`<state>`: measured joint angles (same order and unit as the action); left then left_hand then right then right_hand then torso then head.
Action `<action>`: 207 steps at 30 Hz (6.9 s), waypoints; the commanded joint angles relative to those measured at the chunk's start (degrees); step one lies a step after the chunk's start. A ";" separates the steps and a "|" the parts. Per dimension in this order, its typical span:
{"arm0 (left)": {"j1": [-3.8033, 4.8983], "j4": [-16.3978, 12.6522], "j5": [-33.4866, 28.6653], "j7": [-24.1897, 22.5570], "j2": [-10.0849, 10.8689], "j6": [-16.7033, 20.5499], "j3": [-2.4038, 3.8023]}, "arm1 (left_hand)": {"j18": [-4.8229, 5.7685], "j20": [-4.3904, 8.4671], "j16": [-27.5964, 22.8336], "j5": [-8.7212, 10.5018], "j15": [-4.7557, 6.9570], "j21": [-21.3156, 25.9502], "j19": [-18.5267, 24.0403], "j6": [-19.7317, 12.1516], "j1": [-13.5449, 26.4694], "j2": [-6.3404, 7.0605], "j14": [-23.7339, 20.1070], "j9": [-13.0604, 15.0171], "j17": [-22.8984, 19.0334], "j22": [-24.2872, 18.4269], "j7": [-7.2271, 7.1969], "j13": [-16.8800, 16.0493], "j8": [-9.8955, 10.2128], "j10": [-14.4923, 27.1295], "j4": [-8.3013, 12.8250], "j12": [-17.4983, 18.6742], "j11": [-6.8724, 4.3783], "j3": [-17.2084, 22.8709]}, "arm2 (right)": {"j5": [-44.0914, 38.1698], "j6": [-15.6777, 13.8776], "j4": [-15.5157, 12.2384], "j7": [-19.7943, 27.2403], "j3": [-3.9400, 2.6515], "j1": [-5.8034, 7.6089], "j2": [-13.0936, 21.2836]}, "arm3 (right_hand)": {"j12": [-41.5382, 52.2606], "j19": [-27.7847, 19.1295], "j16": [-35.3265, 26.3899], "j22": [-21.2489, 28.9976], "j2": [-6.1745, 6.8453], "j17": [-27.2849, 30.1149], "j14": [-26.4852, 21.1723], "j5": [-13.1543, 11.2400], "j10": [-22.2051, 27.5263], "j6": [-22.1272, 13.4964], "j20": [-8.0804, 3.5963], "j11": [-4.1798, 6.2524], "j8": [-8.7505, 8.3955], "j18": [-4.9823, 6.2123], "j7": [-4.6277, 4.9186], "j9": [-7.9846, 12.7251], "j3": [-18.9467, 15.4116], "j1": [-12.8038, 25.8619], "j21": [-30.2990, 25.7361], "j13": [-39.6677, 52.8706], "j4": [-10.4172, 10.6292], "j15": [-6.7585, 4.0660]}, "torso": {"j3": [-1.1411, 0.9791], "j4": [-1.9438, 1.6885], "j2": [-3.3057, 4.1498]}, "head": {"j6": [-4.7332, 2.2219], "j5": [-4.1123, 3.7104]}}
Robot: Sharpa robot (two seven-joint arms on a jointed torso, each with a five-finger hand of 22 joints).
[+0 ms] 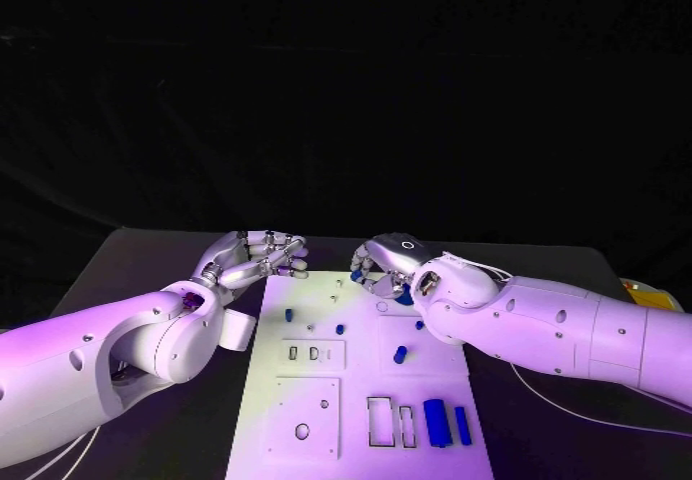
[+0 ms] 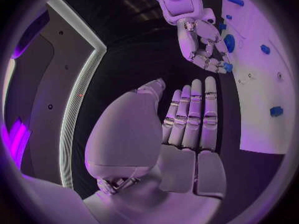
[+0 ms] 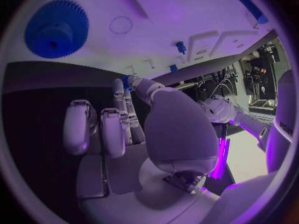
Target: Assemble the parts on the task board
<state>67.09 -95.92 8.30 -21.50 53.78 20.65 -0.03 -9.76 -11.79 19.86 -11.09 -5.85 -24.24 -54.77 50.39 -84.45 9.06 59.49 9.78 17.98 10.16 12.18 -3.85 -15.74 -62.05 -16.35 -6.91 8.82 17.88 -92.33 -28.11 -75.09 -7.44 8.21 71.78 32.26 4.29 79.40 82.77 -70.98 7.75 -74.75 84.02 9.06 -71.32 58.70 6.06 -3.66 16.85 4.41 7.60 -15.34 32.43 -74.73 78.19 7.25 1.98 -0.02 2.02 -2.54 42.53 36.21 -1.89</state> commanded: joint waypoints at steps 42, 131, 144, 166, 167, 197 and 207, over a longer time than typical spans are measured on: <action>1.20 -0.02 -0.52 0.00 -0.45 -1.31 0.06 | -0.66 0.12 -0.27 0.26 -0.19 -0.40 -0.47 -0.16 0.05 0.58 0.02 0.03 0.17 0.07 0.24 0.08 0.29 0.15 0.04 0.50 0.21 0.45 | -2.14 1.80 5.07 -2.52 -0.01 -0.83 -4.91 | -0.45 -0.42 0.34 0.30 0.43 0.31 3.17 -0.16 0.58 -0.82 -0.21 -0.53 3.21 -0.27 -0.10 -5.41 0.63 1.56 -0.13 0.15 0.69 -0.15 | 0.40 -0.76 0.76 | 0.58 0.13; 1.21 0.94 -0.93 0.20 0.37 -2.03 0.03 | -0.61 0.12 -0.57 0.33 -0.22 -0.64 -0.28 -0.12 0.10 0.73 -0.04 0.09 0.59 0.14 0.14 0.00 0.34 -0.09 0.02 0.92 0.18 0.89 | 10.20 12.96 -2.57 -2.91 -0.75 -0.15 10.29 | 70.87 3.14 5.54 -7.22 4.07 -8.98 4.74 8.31 -7.91 -10.88 0.05 -0.56 -1.89 -1.43 1.52 -9.23 -19.11 -2.74 2.58 68.18 10.14 0.09 | 0.13 0.45 -0.15 | 1.44 1.29; 1.21 1.06 -0.93 0.25 0.35 -2.08 0.03 | -0.61 0.12 -0.57 0.33 -0.22 -0.64 -0.28 -0.12 0.10 0.73 -0.04 0.09 0.59 0.14 0.14 0.00 0.34 -0.09 0.02 0.92 0.18 0.89 | 9.75 12.73 -2.07 -2.99 -0.68 -0.45 9.91 | 74.01 3.70 5.76 -8.35 1.83 -9.56 4.84 5.64 -9.63 -9.02 0.03 -0.40 -1.32 -1.64 1.33 -9.32 -16.99 -4.12 3.29 71.09 10.44 0.01 | 0.15 0.41 -0.19 | 1.65 1.39; 1.20 1.11 -0.93 0.34 0.29 -2.13 0.03 | -0.61 0.13 -0.65 0.34 -0.22 -0.73 -0.23 -0.18 0.15 0.76 -0.01 0.09 0.75 0.17 0.16 0.00 0.40 -0.10 0.01 1.10 0.20 1.03 | 1.03 1.30 -9.61 -5.00 -0.80 0.03 9.97 | 76.53 4.95 5.99 -10.48 0.21 -10.36 5.01 0.36 -11.62 -3.48 -1.44 1.52 0.66 -2.12 -0.89 -10.79 -11.30 -5.08 4.72 73.58 9.29 -1.64 | 0.25 0.29 -0.26 | 1.23 1.41; 1.20 1.10 -0.93 0.34 0.28 -2.13 0.03 | -0.61 0.13 -0.65 0.34 -0.22 -0.73 -0.23 -0.18 0.15 0.76 -0.01 0.09 0.75 0.17 0.16 0.00 0.40 -0.10 0.01 1.10 0.20 1.03 | 0.57 0.98 -9.88 -5.22 -0.80 0.06 9.83 | 76.56 4.98 6.00 -10.54 0.24 -10.42 5.02 0.45 -11.65 -3.43 -1.45 1.54 0.67 -2.13 -0.91 -10.82 -11.22 -5.08 4.77 73.62 9.25 -1.66 | 0.21 0.30 -0.20 | 1.14 1.48; 1.21 1.09 -0.93 0.37 -0.15 -2.24 0.03 | -0.62 0.13 -0.74 0.34 -0.22 -0.82 -0.18 -0.19 0.14 0.80 0.02 0.11 0.90 0.20 0.18 -0.01 0.42 -0.15 0.05 1.26 0.20 1.19 | -4.10 0.32 -5.87 -7.36 -0.01 -2.47 -1.98 | 76.60 5.20 6.06 -10.89 0.79 -10.63 5.07 1.01 -11.75 -3.75 -1.53 1.49 0.28 -2.21 -0.78 -10.85 -10.56 -4.57 5.01 73.69 9.17 -1.68 | 0.17 0.38 -0.13 | 1.49 1.94; 1.22 1.04 -0.93 0.39 -0.11 -2.22 0.03 | -0.62 0.13 -0.74 0.34 -0.22 -0.82 -0.18 -0.19 0.14 0.80 0.02 0.11 0.90 0.20 0.18 -0.01 0.42 -0.15 0.05 1.26 0.20 1.19 | -4.09 0.71 -3.99 -7.47 0.04 -2.66 -3.32 | 76.47 5.13 6.07 -10.81 1.05 -10.64 5.07 0.98 -11.64 -4.14 -1.49 1.34 -0.07 -2.19 -0.60 -10.80 -10.27 -4.17 4.91 73.59 9.22 -1.58 | 0.12 0.38 -0.11 | 1.62 2.07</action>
<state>68.23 -94.74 7.55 -20.80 53.75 19.34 -0.05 -9.74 -11.79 19.40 -11.09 -5.85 -24.67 -54.77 50.39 -84.22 9.28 59.49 9.80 18.84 10.31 12.18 -3.85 -15.49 -62.05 -16.27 -5.97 8.81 18.76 -95.44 -27.89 -79.27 -14.58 8.25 69.15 29.07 80.62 84.11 88.65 -74.94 8.70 -74.91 84.03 9.88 -83.09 52.33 4.83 -2.33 15.98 2.96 8.90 -24.39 21.85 -79.23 82.85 74.91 11.13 -1.44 2.13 -2.15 42.41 37.85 0.21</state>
